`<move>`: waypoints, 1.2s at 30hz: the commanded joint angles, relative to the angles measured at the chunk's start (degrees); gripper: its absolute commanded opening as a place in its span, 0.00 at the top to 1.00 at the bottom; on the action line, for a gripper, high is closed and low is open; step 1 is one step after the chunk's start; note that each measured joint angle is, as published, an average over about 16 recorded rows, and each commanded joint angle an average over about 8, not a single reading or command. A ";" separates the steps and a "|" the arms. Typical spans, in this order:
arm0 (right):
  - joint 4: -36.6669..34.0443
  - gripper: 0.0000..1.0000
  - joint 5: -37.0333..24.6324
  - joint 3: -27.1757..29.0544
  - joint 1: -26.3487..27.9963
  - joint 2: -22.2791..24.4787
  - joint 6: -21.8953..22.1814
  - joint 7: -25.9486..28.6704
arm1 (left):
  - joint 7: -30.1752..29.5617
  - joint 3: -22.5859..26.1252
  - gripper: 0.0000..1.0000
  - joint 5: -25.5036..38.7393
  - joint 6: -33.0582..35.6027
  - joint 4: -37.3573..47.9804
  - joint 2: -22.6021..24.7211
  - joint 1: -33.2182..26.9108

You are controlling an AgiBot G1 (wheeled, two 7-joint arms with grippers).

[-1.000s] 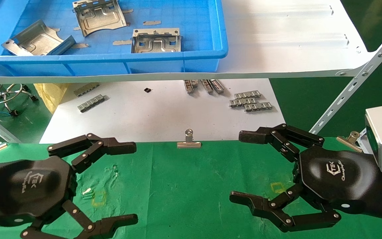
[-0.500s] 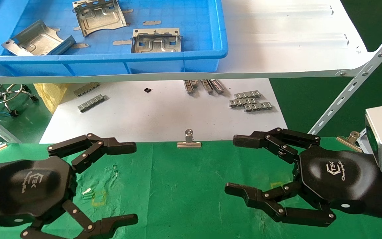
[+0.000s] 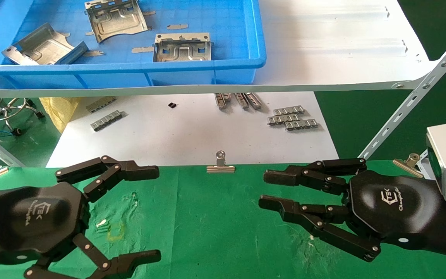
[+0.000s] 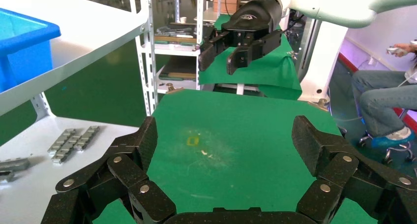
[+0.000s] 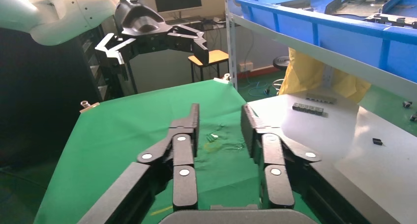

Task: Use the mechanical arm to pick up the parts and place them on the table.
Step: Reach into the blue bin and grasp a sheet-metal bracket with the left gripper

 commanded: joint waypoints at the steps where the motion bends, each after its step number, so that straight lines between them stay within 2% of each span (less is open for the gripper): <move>1: 0.00 1.00 0.00 0.00 0.00 0.00 0.00 0.00 | 0.00 0.00 0.00 0.00 0.00 0.01 0.00 -0.01; 9: 0.00 1.00 0.00 0.00 0.00 0.00 0.00 0.00 | -0.12 0.04 0.00 0.75 -0.16 -0.16 0.00 -1.49; 12: 0.00 1.00 0.00 0.00 0.00 0.00 0.00 0.00 | -0.25 0.28 0.00 2.65 -0.61 0.31 0.56 -5.49; 16: 0.00 1.00 0.00 0.00 0.00 0.00 0.00 0.00 | -0.35 1.51 0.00 7.40 -1.26 3.84 3.02 -14.92; 22: 0.00 1.00 0.00 0.00 0.00 0.00 0.00 0.00 | 1.78 5.77 0.00 18.10 -2.44 18.66 10.73 -32.80; 26: 0.00 1.00 0.00 0.00 0.00 0.00 0.00 0.00 | 4.75 8.81 0.00 26.01 -6.80 32.05 16.63 -42.99; 31: 0.00 1.00 0.00 0.00 0.00 0.00 0.00 0.00 | 7.92 11.85 0.00 34.05 -16.24 46.45 23.12 -51.35; 36: 0.00 1.00 0.00 0.00 0.00 0.00 0.00 0.00 | 10.23 13.87 0.00 38.73 -23.14 56.25 27.23 -56.49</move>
